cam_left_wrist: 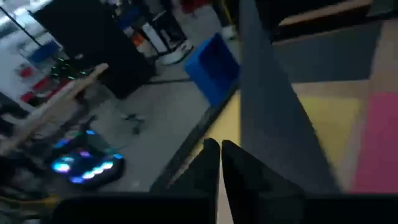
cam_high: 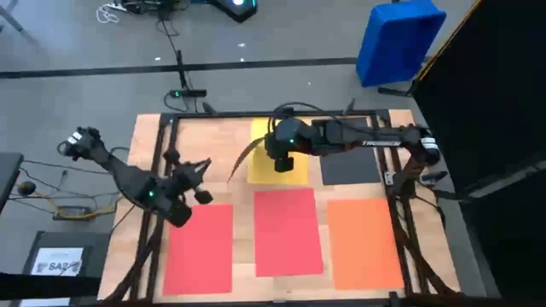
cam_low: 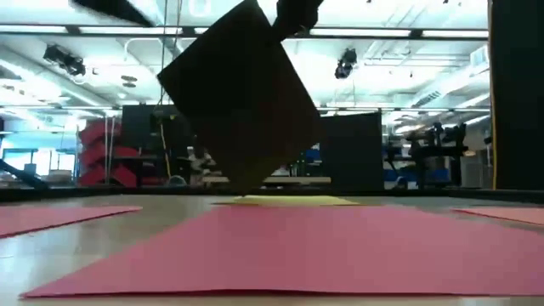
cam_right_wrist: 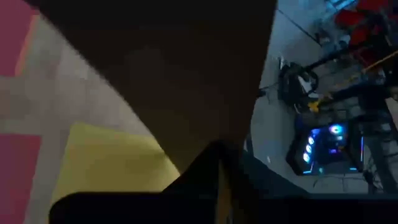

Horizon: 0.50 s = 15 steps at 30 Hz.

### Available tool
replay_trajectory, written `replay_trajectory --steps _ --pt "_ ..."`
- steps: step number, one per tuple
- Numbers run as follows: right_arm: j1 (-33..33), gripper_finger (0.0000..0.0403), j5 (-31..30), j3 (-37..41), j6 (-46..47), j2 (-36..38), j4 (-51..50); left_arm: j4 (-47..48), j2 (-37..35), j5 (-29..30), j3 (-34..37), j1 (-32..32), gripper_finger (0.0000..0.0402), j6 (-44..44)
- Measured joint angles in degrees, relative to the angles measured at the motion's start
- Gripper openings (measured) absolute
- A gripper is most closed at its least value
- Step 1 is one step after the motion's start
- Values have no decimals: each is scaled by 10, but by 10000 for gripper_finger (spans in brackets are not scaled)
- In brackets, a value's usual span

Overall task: Organize paper
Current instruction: Stack the black paper on top of the black paper

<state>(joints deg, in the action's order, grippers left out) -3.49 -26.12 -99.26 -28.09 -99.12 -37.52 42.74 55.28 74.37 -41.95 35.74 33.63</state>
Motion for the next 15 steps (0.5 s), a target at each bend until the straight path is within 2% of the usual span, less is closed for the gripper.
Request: replay_trajectory --steps 4,8,15 --pt "-1 0 -1 0 2 10 0 -222 -9 -3 140 0 34 -30" --pt "-2 0 -1 0 5 14 -2 -421 -10 -25 243 -14 91 -68" --pt "-4 0 -3 0 7 15 0 -743 2 -118 340 -89 206 -198"
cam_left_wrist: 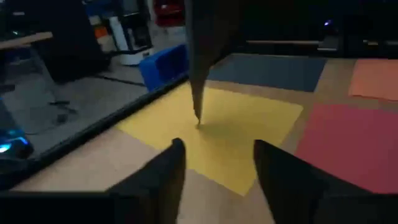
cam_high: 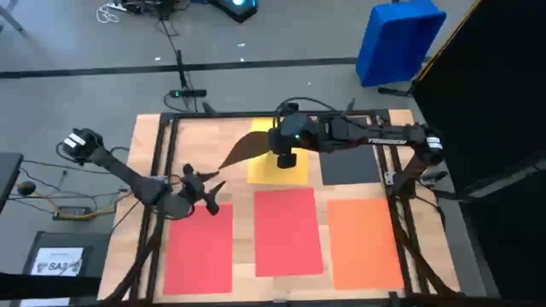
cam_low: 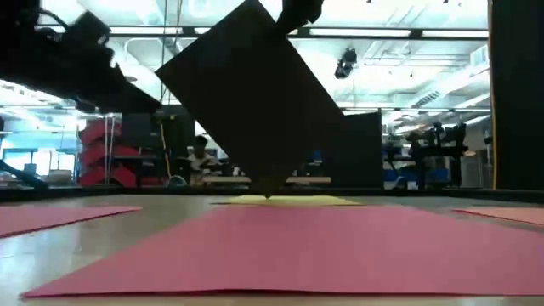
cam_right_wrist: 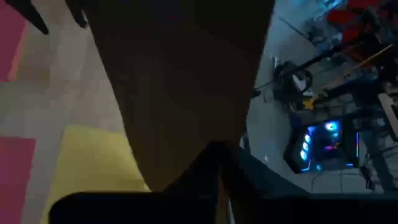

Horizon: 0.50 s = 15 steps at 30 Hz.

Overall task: Organize paper
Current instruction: Stack the black paper on top of the black paper

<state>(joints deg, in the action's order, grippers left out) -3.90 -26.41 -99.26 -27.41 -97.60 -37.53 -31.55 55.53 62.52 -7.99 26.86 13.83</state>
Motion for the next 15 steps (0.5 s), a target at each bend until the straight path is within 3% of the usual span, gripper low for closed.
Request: replay_trajectory --steps 4,15 --pt "0 0 0 0 0 0 1 -99 10 -67 32 -71 237 -31" --pt "0 0 -2 0 1 0 2 -304 127 -275 38 -261 241 -60"
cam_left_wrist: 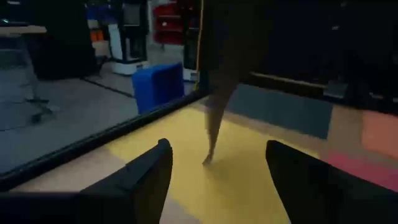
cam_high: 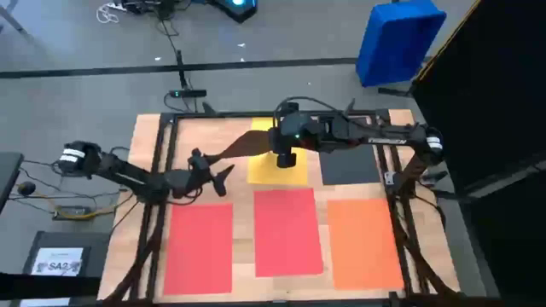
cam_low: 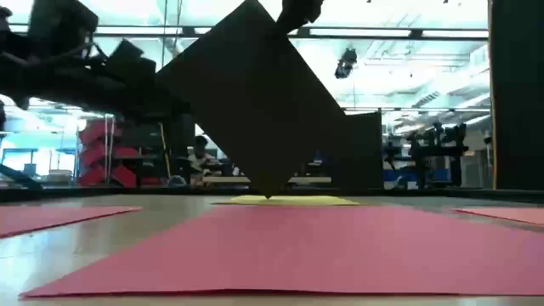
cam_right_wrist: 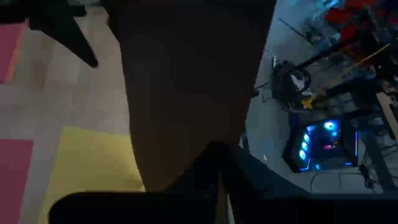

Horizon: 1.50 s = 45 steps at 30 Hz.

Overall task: Organize paper
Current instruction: Stack the black paper on top of the black paper

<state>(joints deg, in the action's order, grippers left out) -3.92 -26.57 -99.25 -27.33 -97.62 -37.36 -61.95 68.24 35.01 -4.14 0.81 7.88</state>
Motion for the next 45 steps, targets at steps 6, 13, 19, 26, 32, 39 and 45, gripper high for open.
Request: replay_trajectory --steps 6,13,19,26,32,39,45 --pt "0 0 0 0 0 0 2 -154 95 -94 -6 -59 241 -10" --pt "0 0 -11 0 0 4 4 -200 154 -128 -65 -68 199 -60" --pt "8 0 -44 0 5 39 -13 -224 153 -128 -102 -68 94 -107" --pt "22 0 -73 0 57 100 -92 -235 153 -154 -140 -68 6 -139" --pt "32 0 -78 0 133 144 -196 -122 153 -218 -235 -68 0 -167" --pt "32 0 -110 0 251 174 -320 78 184 -274 -389 -86 0 -196" --pt "32 0 -108 0 410 191 -435 179 218 -318 -485 -122 0 -162"
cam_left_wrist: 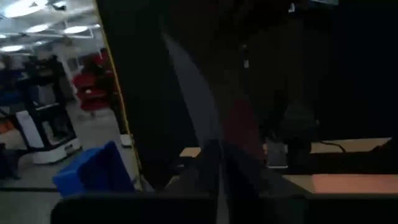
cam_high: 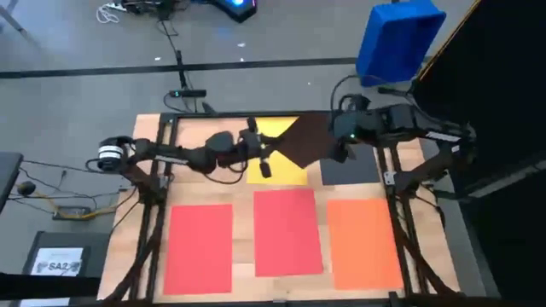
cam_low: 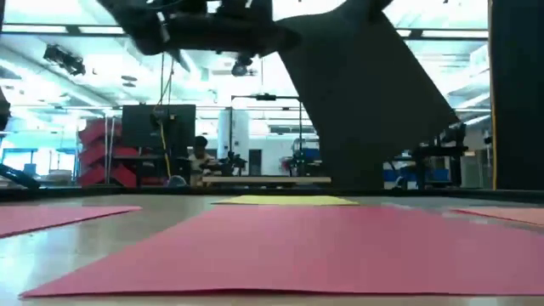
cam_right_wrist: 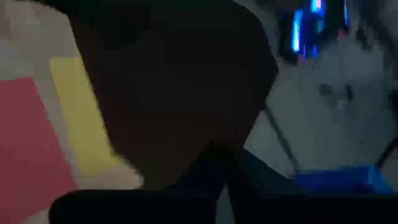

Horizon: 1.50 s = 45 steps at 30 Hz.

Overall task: Organize paper
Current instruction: Stack the black paper on top of the black paper

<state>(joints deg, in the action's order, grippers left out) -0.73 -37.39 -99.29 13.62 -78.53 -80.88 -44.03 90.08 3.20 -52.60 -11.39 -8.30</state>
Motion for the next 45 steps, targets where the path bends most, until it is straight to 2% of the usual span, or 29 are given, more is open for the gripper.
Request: replay_trajectory --steps 4,7,13,18,27,32,37,45 --pt "-4 0 8 0 82 2 -75 45 35 -50 -57 -26 0 44" --pt "-10 0 16 1 116 2 -92 77 65 -77 -104 -41 0 72" --pt "-50 0 47 5 130 -1 -91 144 118 -135 -198 -61 0 126" --pt "-89 0 50 5 126 -1 -92 186 141 -152 -244 -74 0 134" --pt "-136 3 -25 0 88 21 -91 202 144 -157 -252 -121 0 162" --pt "-157 27 -11 -1 84 37 -92 204 162 -194 -252 -147 0 201" --pt "-175 40 15 3 83 36 -91 206 192 -195 -252 -149 0 207" --pt "-198 41 16 31 77 35 -92 223 213 -195 -252 -145 0 206"
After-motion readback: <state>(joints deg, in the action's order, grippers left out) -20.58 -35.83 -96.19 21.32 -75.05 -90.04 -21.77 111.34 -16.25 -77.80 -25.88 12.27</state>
